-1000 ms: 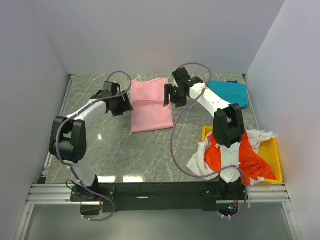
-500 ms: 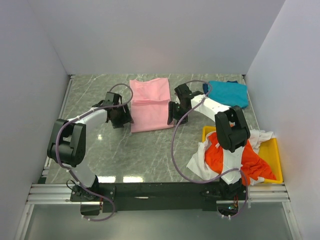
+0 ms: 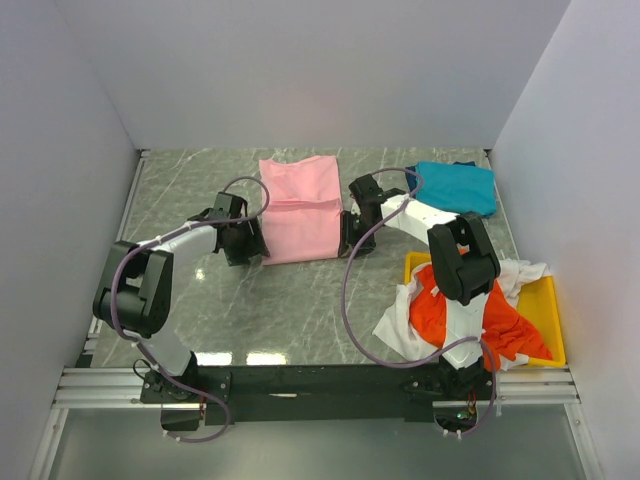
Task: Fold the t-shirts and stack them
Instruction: Fold the tshirt
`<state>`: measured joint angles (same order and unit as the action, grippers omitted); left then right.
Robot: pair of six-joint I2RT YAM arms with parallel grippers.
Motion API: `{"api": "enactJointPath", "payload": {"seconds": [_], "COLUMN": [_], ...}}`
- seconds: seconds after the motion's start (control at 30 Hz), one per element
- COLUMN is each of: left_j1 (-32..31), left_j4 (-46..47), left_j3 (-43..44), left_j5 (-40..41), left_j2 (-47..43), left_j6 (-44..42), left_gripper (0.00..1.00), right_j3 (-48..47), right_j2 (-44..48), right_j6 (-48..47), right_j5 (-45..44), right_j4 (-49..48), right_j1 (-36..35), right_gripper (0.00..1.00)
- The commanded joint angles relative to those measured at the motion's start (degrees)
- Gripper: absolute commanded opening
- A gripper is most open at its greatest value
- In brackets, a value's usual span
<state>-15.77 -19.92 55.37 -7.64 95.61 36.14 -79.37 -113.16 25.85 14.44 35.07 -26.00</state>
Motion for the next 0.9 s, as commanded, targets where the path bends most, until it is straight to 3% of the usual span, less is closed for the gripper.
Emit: {"api": "enactJointPath", "payload": {"seconds": [0.0, 0.23, 0.53, 0.87], "left_j1": [-0.40, -0.31, -0.40, -0.84], "left_j4": [1.03, 1.64, 2.87, 2.87], "left_j3": [-0.71, -1.67, -1.15, -0.79], "left_j5": [0.96, 1.22, 1.57, 0.78], "left_j2": [-2.71, -2.89, -0.87, 0.71], "left_j6": [0.16, 0.60, 1.83, 2.62], "left_gripper": [0.66, 0.65, 0.63, 0.47], "right_j3": [-1.66, -1.31, -1.66, -1.84], "right_j2": [0.67, -0.48, -2.41, -2.85], "right_j6": [-0.80, -1.15, -1.94, -1.76], "right_j5": [-1.16, -0.99, -0.81, -0.64], "right_j4": [-1.23, -1.67, -1.50, -1.06], "right_j1": [-0.37, -0.46, -0.37, -0.46], "right_gripper": [0.49, 0.42, 0.24, 0.19]}}
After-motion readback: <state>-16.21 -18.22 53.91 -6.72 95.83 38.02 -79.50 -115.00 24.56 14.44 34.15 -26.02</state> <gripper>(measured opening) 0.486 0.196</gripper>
